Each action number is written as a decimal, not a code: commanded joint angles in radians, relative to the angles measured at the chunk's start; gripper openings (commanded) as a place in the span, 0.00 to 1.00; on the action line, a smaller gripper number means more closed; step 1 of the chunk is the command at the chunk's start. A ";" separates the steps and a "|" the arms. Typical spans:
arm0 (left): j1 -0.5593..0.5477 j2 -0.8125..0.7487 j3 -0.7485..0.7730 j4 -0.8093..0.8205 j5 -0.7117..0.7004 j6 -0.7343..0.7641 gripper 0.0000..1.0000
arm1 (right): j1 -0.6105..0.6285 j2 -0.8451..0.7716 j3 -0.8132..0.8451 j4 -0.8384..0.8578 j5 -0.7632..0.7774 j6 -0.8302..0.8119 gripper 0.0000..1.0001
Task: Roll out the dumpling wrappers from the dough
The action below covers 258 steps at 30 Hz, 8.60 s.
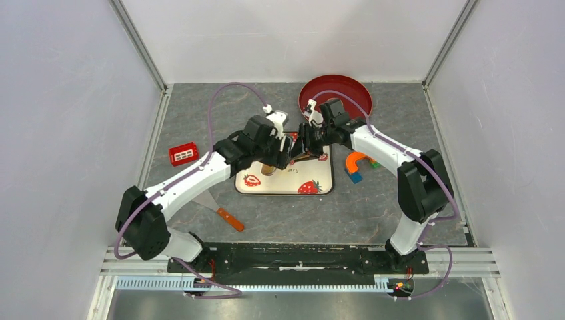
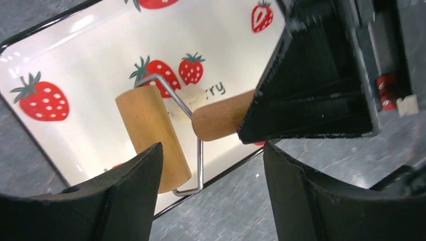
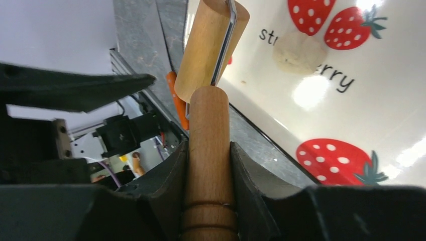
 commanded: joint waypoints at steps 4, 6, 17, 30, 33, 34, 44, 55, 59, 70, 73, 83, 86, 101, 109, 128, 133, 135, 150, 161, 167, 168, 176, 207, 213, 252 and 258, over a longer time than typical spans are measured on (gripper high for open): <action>0.306 0.002 -0.026 0.268 0.538 -0.296 0.78 | -0.024 -0.073 0.034 -0.049 0.083 -0.161 0.00; 0.409 0.015 -0.065 0.355 0.652 -0.379 0.78 | -0.039 -0.081 0.027 -0.079 0.098 -0.184 0.00; 0.758 0.192 -0.033 0.047 0.704 -0.239 0.78 | -0.175 -0.149 0.012 -0.250 0.177 -0.317 0.00; 0.740 0.469 0.098 -0.152 0.631 0.005 0.64 | -0.208 -0.135 0.095 -0.330 0.163 -0.372 0.00; 0.701 0.506 0.099 -0.146 0.634 0.026 0.60 | -0.208 -0.132 0.107 -0.330 0.154 -0.373 0.00; 0.692 0.515 0.101 -0.145 0.633 0.033 0.58 | -0.209 -0.130 0.109 -0.330 0.151 -0.374 0.00; 0.656 0.540 0.094 -0.181 0.616 0.087 0.02 | -0.210 -0.111 0.146 -0.330 0.134 -0.374 0.00; 0.540 0.535 0.080 -0.178 0.609 0.092 0.02 | -0.208 -0.095 0.170 -0.337 0.139 -0.374 0.00; 0.504 0.536 0.072 -0.145 0.599 0.017 0.02 | -0.208 -0.091 0.185 -0.366 0.165 -0.382 0.00; 0.479 0.436 -0.059 -0.066 0.517 -0.165 0.02 | -0.208 -0.051 0.300 -0.517 0.267 -0.447 0.00; 0.479 0.397 -0.119 -0.008 0.518 -0.233 0.02 | -0.208 -0.045 0.313 -0.536 0.279 -0.456 0.00; 0.476 0.344 -0.263 0.131 0.561 -0.372 0.02 | -0.189 -0.022 0.360 -0.620 0.324 -0.493 0.00; 0.476 0.342 -0.271 0.132 0.559 -0.370 0.02 | -0.177 -0.001 0.414 -0.684 0.340 -0.500 0.00; 0.435 0.354 -0.280 0.108 0.505 -0.341 0.02 | -0.054 0.076 0.559 -0.842 0.451 -0.499 0.00; 0.418 0.360 -0.274 0.103 0.498 -0.337 0.02 | 0.010 0.043 0.498 -0.786 0.555 -0.525 0.00; 0.399 0.366 -0.269 0.094 0.474 -0.334 0.02 | 0.074 0.056 0.479 -0.806 0.599 -0.512 0.00; 0.397 0.366 -0.270 0.093 0.470 -0.333 0.02 | 0.077 0.062 0.494 -0.830 0.602 -0.504 0.00; 0.395 0.365 -0.270 0.094 0.468 -0.333 0.02 | 0.079 0.066 0.500 -0.842 0.606 -0.502 0.00; 0.393 0.367 -0.263 0.091 0.459 -0.330 0.02 | 0.092 0.088 0.444 -0.842 0.632 -0.498 0.00; 0.391 0.374 -0.259 0.089 0.457 -0.330 0.02 | 0.106 0.104 0.424 -0.842 0.660 -0.503 0.00; 0.392 0.375 -0.259 0.089 0.457 -0.331 0.02 | 0.115 0.117 0.417 -0.839 0.669 -0.503 0.00; 0.391 0.375 -0.259 0.089 0.457 -0.330 0.02 | 0.118 0.118 0.414 -0.837 0.672 -0.503 0.00; 0.391 0.377 -0.256 0.087 0.458 -0.328 0.02 | 0.141 0.121 0.384 -0.809 0.679 -0.509 0.00; 0.391 0.383 -0.255 0.079 0.455 -0.320 0.02 | 0.150 0.049 0.549 -0.823 0.805 -0.450 0.00; 0.390 0.386 -0.252 0.080 0.456 -0.319 0.02 | 0.149 0.021 0.567 -0.818 0.832 -0.451 0.00; 0.385 0.405 -0.243 0.079 0.453 -0.315 0.02 | 0.173 0.060 0.325 -0.717 0.688 -0.463 0.00; 0.386 0.406 -0.240 0.079 0.454 -0.313 0.02 | 0.177 0.053 0.389 -0.751 0.770 -0.437 0.00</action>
